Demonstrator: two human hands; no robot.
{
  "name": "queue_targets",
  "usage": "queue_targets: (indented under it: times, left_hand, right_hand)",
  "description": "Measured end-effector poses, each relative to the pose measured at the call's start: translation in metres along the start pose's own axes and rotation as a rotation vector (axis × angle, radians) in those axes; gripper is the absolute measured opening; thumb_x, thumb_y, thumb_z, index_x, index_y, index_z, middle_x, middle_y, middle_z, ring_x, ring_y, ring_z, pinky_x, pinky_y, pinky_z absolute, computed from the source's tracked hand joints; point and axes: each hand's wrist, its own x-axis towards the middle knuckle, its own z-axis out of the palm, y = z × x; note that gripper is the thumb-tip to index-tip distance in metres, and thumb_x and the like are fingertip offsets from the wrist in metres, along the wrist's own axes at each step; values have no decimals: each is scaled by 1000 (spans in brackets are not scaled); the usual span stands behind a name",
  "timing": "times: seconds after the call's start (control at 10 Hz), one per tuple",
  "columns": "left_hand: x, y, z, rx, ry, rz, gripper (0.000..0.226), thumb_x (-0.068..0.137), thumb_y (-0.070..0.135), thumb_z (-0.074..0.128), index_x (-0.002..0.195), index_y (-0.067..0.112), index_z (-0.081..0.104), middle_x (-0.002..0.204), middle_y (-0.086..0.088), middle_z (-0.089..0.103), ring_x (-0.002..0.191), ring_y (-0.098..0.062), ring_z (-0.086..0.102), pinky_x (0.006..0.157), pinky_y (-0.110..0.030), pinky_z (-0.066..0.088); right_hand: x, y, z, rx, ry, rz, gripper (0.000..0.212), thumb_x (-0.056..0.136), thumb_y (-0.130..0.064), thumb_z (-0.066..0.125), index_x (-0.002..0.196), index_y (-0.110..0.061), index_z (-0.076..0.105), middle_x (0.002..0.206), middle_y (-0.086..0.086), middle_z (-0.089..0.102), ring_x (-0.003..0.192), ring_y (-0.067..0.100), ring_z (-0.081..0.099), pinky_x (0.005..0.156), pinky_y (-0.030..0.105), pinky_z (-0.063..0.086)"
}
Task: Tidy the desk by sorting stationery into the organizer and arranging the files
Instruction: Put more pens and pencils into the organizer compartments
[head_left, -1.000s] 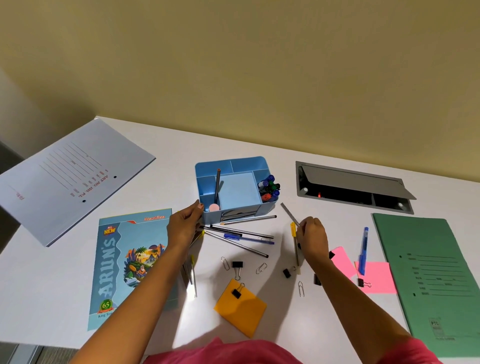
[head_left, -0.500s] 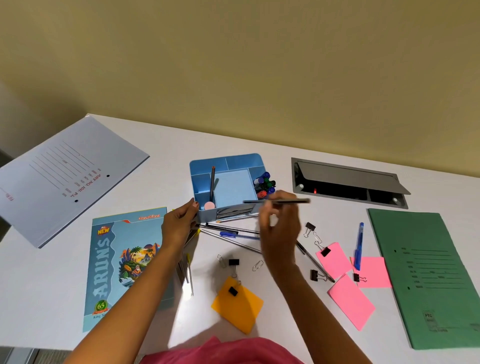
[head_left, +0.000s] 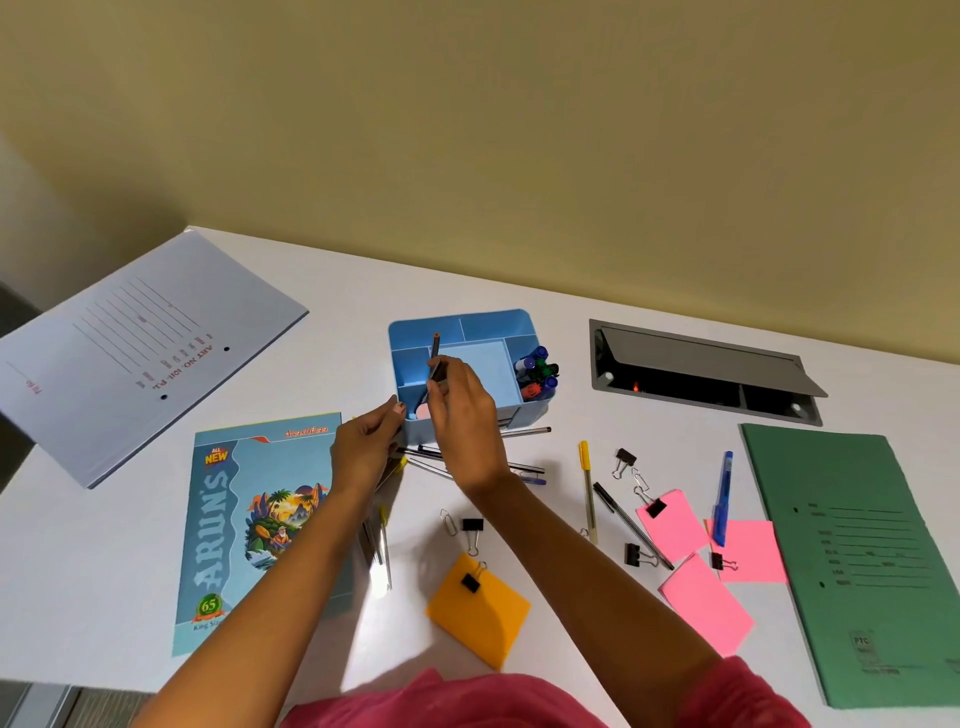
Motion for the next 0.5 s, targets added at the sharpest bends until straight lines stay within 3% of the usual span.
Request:
queue_targets:
  times: [0.2,0.3,0.4,0.5]
  left_hand:
    - [-4,6,3,-7,11,11,39,90,40,60,120,16,66,109,-11,71,97,-24,66,83,-31,55]
    - [-3,5,2,2,7,31,40,90,39,59,121,15,66,110,-10,70,98,-25,66,83,-31,55]
    - [-2,4,1,-2,0,34,40,90,40,59,120,15,66,111,-11,70,97,-24,66,81,-32,56]
    - [-3,4,2,24,5,53,39,92,38,57,121,14,65,109,-11,70,92,-21,65,68,-17,50]
  right_hand:
    - [-2,4,-15,83,99,58,38,98,-5,45,135,-9,46,123,7,57,110,16,58,95,22,48]
    - [-14,18,-23,130,219,-17,34,99,-1,41,132,-1,47,120,9,59,102,15,64,89,23,54]
    - [-25,37,-33,36,272,26,28,98,-1,42,122,0,55,112,14,64,97,16,66,83,20,55]
    - [-43,58,-34,-58,244,118,19,97,-3,46,112,-3,58,100,11,66,87,17,65,76,25,57]
